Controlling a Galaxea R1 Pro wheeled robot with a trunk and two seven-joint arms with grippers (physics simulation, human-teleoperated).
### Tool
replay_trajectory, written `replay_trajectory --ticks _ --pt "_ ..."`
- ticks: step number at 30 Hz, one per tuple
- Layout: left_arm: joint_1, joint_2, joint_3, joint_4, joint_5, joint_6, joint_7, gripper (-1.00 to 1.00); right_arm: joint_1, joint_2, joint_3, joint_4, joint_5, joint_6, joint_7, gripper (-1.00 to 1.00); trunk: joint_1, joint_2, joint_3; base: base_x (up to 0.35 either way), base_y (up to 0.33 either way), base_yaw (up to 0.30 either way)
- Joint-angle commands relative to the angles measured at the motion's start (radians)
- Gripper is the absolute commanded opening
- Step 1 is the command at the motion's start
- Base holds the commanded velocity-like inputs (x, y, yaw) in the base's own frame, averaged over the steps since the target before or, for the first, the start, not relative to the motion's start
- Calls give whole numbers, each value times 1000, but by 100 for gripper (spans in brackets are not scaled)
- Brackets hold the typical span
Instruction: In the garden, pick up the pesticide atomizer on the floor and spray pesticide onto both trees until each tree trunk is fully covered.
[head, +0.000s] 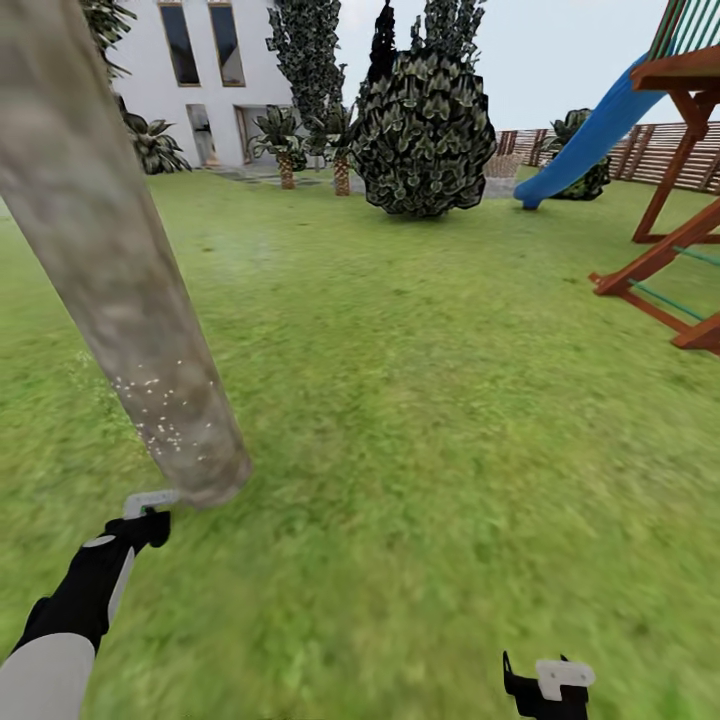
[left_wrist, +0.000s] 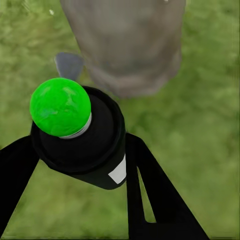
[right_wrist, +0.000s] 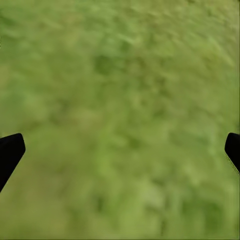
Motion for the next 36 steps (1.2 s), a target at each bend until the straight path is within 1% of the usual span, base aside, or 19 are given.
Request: replay_trajectory --ticks 1,6,15,18,26,36 --pt "0 -1 0 0 0 0 2 -100 0 0 0 0 0 0 0 100 0 0 0 1 -273 279" --pt "0 -21 -2 -4 -1 0 9 -100 0 1 0 0 0 0 0 100 0 0 0 0 -273 276" --pt "-1 -21 -2 -9 -2 3 9 -100 0 0 0 0 -2 0 -2 100 0 0 0 0 -273 15" --pt "-1 -21 -2 -9 -3 6 10 -100 0 1 0 0 -2 0 -2 100 0 0 0 66 -273 165" --pt "-1 -21 -3 -9 -1 6 10 -100 0 2 0 0 -2 0 -2 100 0 0 0 142 -267 258" --pt "-1 -21 -3 -9 -1 6 10 -100 0 2 0 0 -2 0 -2 100 0 0 0 175 -246 13"
